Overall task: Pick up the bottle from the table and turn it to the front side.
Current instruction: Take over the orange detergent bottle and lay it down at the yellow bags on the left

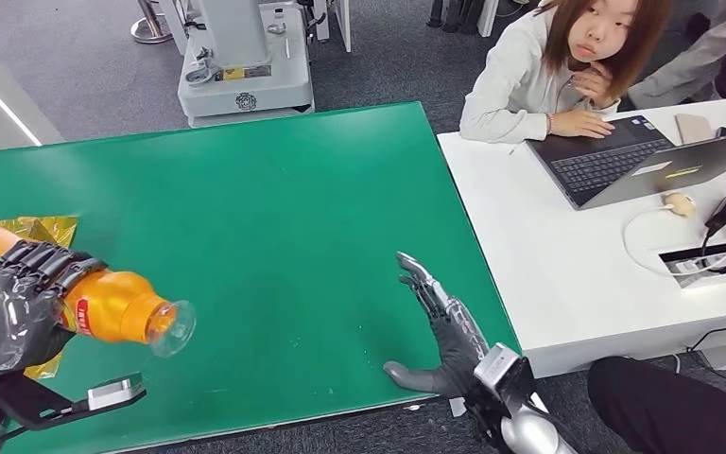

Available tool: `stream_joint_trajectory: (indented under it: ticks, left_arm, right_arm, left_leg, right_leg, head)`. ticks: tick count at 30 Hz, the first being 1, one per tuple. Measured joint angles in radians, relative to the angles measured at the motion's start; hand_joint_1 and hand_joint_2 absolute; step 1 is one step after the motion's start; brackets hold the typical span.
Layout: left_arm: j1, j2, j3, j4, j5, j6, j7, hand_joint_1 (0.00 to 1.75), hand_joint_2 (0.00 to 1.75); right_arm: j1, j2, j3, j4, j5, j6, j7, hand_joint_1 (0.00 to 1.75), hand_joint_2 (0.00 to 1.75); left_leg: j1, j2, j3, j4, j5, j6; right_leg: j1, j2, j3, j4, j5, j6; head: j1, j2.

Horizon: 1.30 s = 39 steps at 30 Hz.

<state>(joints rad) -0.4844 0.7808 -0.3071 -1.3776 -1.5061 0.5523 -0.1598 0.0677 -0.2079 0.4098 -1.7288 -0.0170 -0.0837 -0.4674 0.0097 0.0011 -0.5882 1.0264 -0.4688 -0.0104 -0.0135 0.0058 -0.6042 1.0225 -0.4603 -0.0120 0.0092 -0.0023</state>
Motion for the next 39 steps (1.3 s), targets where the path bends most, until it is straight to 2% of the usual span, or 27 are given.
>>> stream_joint_trajectory:
  ticks: [6,9,13,16,22,25,31,36,39]
  left_arm:
    - [0.162,0.056,0.179,-0.033,-0.035,-0.029,0.009,1.63,1.75]
    - [0.233,0.062,0.271,-0.026,-0.050,-0.046,0.004,1.54,1.75]
    - [0.289,0.069,0.375,0.042,-0.056,-0.042,0.001,1.51,1.75]
    - [0.316,0.080,0.408,0.098,-0.058,-0.042,0.027,1.51,1.75]
    - [0.341,0.103,0.404,0.168,-0.058,-0.068,0.095,1.48,1.75]
    - [0.339,0.117,0.374,0.215,-0.059,-0.085,0.148,1.47,1.75]
    - [0.331,0.117,0.316,0.307,-0.059,-0.079,0.196,1.48,1.75]
    - [0.310,0.095,0.201,0.423,-0.060,-0.064,0.249,1.52,1.75]
    - [0.281,0.061,0.101,0.521,-0.062,-0.042,0.260,1.51,1.75]
  right_arm:
    - [0.003,0.000,-0.055,-0.032,-0.030,0.035,-0.018,0.00,1.75]
    - [0.003,0.000,-0.068,-0.036,-0.029,0.051,-0.027,0.00,1.75]
    - [0.002,0.001,-0.071,-0.036,-0.026,0.065,-0.043,0.00,1.75]
    - [0.000,0.001,-0.071,-0.036,-0.026,0.069,-0.048,0.00,1.75]
    - [-0.008,0.002,-0.071,-0.036,-0.026,0.070,-0.051,0.00,1.75]
    - [-0.011,0.002,-0.070,-0.035,-0.026,0.077,-0.057,0.00,1.75]
    - [-0.015,0.004,-0.063,-0.033,-0.026,0.090,-0.065,0.00,1.75]
    - [-0.042,0.006,-0.045,-0.019,-0.026,0.104,-0.070,0.00,1.75]
    - [-0.064,0.009,-0.029,-0.009,-0.026,0.105,-0.064,0.00,1.75]
  left_leg:
    - [0.000,0.000,0.000,0.000,0.000,-0.001]
    - [0.000,0.001,0.000,0.000,-0.001,-0.001]
    - [0.001,0.001,0.000,0.000,-0.001,-0.001]
    - [0.001,0.000,0.000,0.000,-0.001,-0.001]
    - [0.001,0.000,-0.001,0.000,-0.001,-0.001]
    - [0.001,0.000,-0.001,0.000,-0.001,-0.001]
    - [0.001,0.000,-0.001,0.000,-0.001,-0.001]
    - [0.001,0.000,-0.001,0.000,-0.001,-0.002]
    - [0.001,0.000,0.000,0.000,-0.001,-0.002]
  right_leg:
    - [0.000,0.001,0.000,0.000,-0.001,-0.001]
    - [0.000,0.001,0.000,0.000,-0.001,-0.001]
    - [0.001,0.001,-0.001,0.000,-0.002,-0.002]
    - [0.001,0.000,-0.001,0.000,-0.002,-0.002]
    - [0.001,0.000,-0.001,0.000,-0.002,-0.002]
    - [0.001,0.000,-0.001,0.000,-0.002,-0.002]
    - [0.001,0.000,-0.001,0.000,-0.002,-0.002]
    - [0.001,0.000,-0.001,0.000,-0.002,-0.002]
    - [0.001,-0.001,-0.001,0.000,-0.002,-0.002]
  head:
    - [0.000,0.000]
    - [0.000,0.000]
    - [0.000,0.000]
    - [0.000,0.000]
    - [0.000,0.000]
    - [0.000,0.000]
    - [0.000,0.000]
    - [0.000,0.000]
    - [0.000,0.000]
